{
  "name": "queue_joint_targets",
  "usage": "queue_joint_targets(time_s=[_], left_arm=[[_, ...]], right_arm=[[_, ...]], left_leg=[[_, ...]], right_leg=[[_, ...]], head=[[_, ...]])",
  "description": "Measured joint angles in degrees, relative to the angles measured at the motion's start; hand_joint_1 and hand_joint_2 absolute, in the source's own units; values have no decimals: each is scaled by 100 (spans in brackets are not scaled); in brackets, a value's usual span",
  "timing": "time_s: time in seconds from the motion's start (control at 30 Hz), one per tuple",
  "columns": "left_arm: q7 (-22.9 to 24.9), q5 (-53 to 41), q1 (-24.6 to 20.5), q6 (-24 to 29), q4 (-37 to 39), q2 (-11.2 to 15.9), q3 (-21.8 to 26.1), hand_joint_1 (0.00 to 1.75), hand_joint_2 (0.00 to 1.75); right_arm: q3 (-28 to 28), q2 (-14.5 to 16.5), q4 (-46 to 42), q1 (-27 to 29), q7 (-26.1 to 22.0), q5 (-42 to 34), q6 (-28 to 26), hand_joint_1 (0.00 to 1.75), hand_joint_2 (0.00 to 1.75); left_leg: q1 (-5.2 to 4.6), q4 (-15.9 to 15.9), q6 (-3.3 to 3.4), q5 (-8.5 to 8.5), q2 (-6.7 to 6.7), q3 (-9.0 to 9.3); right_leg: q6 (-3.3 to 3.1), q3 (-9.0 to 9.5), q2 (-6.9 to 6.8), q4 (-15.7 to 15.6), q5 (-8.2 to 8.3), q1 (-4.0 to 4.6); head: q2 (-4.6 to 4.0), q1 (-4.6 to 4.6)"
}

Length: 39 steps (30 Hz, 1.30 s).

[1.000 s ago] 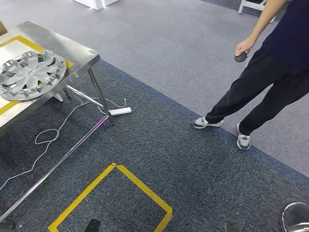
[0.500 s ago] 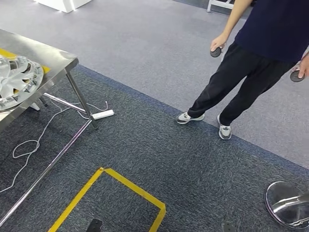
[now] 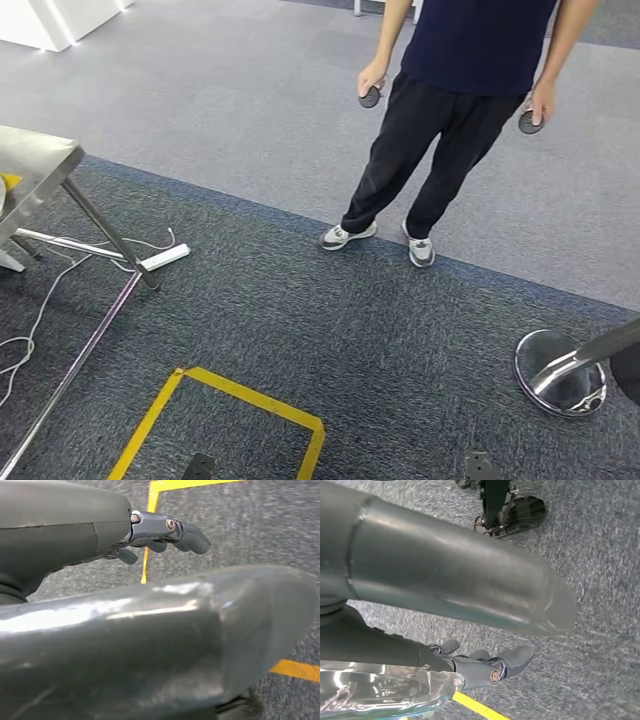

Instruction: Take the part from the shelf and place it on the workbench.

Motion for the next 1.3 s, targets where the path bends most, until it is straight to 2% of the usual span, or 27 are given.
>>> queue_joint_targets(time_s=[0.07, 0.1, 0.17, 0.23, 0.3, 0.33, 0.37, 0.4, 0.43, 0.5, 0.57, 0.67, 0.73, 0.8, 0.83, 0.87, 0.9, 0.93, 0.97, 1.0, 1.03, 1.1, 1.13, 1.17, 1.2, 1.23, 1.3], left_arm=[[-1, -4, -8, 0, 0, 1, 0, 0, 0], [-2, -5, -13, 0, 0, 1, -1, 0, 0], [-2, -6, -19, 1, 0, 1, -2, 0, 0], [-5, -8, -19, 1, 0, 1, -2, 0, 0], [-14, -11, -8, -5, 0, 2, -2, 0, 0], [-18, -12, -1, -11, 0, 2, -2, 0, 0], [-21, -11, 3, -18, 0, 3, -2, 0, 0], [-22, -11, 1, -26, 0, 3, -2, 0, 0], [-22, -12, -3, -34, 0, 3, -2, 0, 0], [-20, -19, -12, -49, 0, 2, -2, 0, 0], [-10, -39, -20, -56, 0, 3, -3, 0, 0], [8, -63, -46, -57, 0, 2, -8, 0, 0], [13, -73, -55, -57, 0, -1, -13, 0, 0], [13, -80, -49, -55, 0, 1, -15, 0, 0], [13, -81, -41, -54, 0, 3, -15, 0, 0], [13, -80, -34, -53, 0, 5, -15, 0, 0], [13, -80, -31, -52, 0, 8, -15, 0, 0], [13, -79, -33, -52, 0, 10, -15, 0, 0], [13, -80, -38, -54, 0, 12, -15, 0, 0], [14, -81, -45, -56, 0, 14, -15, 0, 0], [19, -82, -55, -61, 0, 16, -15, 0, 0], [40, -91, -76, -74, 0, 20, -17, 0, 0], [52, -95, -85, -80, 0, 22, -19, 0, 0], [63, -100, -93, -84, 0, 27, -23, 0, 0], [71, -105, -100, -87, 0, 29, -27, 0, 0], [78, -110, -106, -89, 0, 32, -32, 0, 0], [93, -120, -108, -92, 0, 37, -38, 0, 0]], right_arm=[[0, 0, 0, -18, -26, -13, 3, 0, 0], [0, 0, 0, -18, -36, -16, 5, 0, 0], [-1, 0, 0, 3, -45, -20, 8, 0, 0], [-2, 0, 0, 13, -52, -21, 8, 0, 0], [-1, 7, 0, -8, -57, -15, 5, 0, 0], [0, 12, 0, -17, -57, -9, 4, 0, 0], [1, 18, 0, -16, -53, -3, 1, 0, 0], [1, 21, 0, -10, -48, 4, -4, 0, 0], [0, 22, 0, -4, -41, 11, -9, 0, 0], [0, 22, 0, -16, -16, 28, -22, 0, 0], [0, 25, 0, -48, 11, 38, -32, 0, 0], [-1, 31, 0, -46, 32, 40, -36, 0, 0], [-2, 34, 0, -41, 35, 44, -39, 0, 0], [-2, 34, 0, -57, 37, 54, -47, 0, 0], [-2, 34, 0, -60, 38, 60, -50, 0, 0], [-2, 34, 0, -56, 42, 65, -51, 0, 0], [-2, 35, 0, -48, 50, 70, -51, 0, 0], [-2, 36, 0, -43, 62, 74, -52, 0, 0], [-2, 38, 0, -44, 76, 76, -59, 0, 0], [-2, 40, 0, -54, 89, 77, -74, 0, 0], [-2, 43, 0, -69, 101, 77, -94, 0, 0], [-2, 50, 0, -90, 121, 77, -140, 0, 0], [-2, 54, 0, -90, 132, 76, -154, 0, 0], [-2, 58, 0, -85, 143, 74, -163, 0, 0], [-2, 61, 0, -83, 154, 72, -165, 0, 0], [-2, 63, 0, -92, 160, 71, -159, 0, 0], [-1, 71, 0, -130, 164, 72, -125, 0, 0]], left_leg=[[16, -616, 27, 206, -215, 276], [13, -732, 46, 215, -277, 321], [2, -777, 118, 232, -198, 328], [6, -818, 202, 274, -76, 341], [-8, -831, 247, 280, 66, 344], [-22, -830, 257, 276, 143, 344], [-34, -829, 262, 272, 214, 344], [-42, -827, 264, 268, 279, 346], [-47, -826, 261, 262, 339, 354], [-63, -820, 230, 235, 447, 385], [-91, -805, 175, 206, 532, 407], [-89, -793, 91, 187, 611, 413], [-64, -553, 27, -4, 449, 320], [-37, 151, -18, -388, 225, 1], [-29, 545, -28, -547, 180, -193], [-24, 808, -34, -604, 164, -331], [-19, 849, -35, -534, 157, -370], [-11, 652, -32, -356, 140, -293], [3, 283, -30, -123, 79, -127], [24, -141, -27, 67, -61, 67], [41, -481, -20, 188, -183, 219], [44, -776, 21, 237, -330, 338], [32, -792, 61, 251, -280, 335], [26, -809, 109, 272, -219, 338], [23, -826, 161, 292, -159, 340], [22, -843, 206, 308, -85, 343], [1, -851, 257, 309, 65, 342]], right_leg=[[55, -34, 121, 16, 21, 4], [92, -55, 171, 11, 36, 0], [171, -104, 234, -14, 64, -22], [215, -239, 51, 198, -64, -13], [233, -561, -245, 885, -435, 7], [243, -743, -327, 1287, -614, 8], [249, -856, -364, 1559, -703, 8], [250, -863, -385, 1620, -685, 8], [245, -733, -414, 1418, -558, 10], [217, -257, -576, 604, -242, 32], [152, 53, -692, 76, -103, 58], [39, 60, -576, 9, -80, 71], [-27, 56, -479, -23, -47, 46], [-62, 40, -369, -36, -25, 32], [-69, 29, -307, -36, -19, 32], [-70, 21, -239, -35, -15, 32], [-64, 17, -170, -34, -9, 29], [-53, 17, -97, -34, -1, 25], [-38, 17, -26, -33, 8, 19], [-15, 10, 45, -28, 20, 18], [12, -6, 109, -22, 31, 20], [85, -47, 217, -36, 66, 14], [128, -81, 268, -57, 88, 1], [160, -109, 261, -54, 97, -12], [182, -161, 174, 13, 58, -13], [196, -268, 28, 208, -57, -7], [212, -591, -281, 927, -442, 8]], head=[[0, 6], [0, 5], [0, 4], [0, 25], [0, 49], [0, 54], [0, 51], [0, 51], [0, 51], [0, 54], [0, 47], [0, 45], [0, 35], [0, 21], [0, 22], [0, 21], [0, 22], [0, 22], [0, 22], [0, 21], [0, 25], [0, 28], [0, 30], [0, 31], [0, 41], [0, 54], [0, 76]])
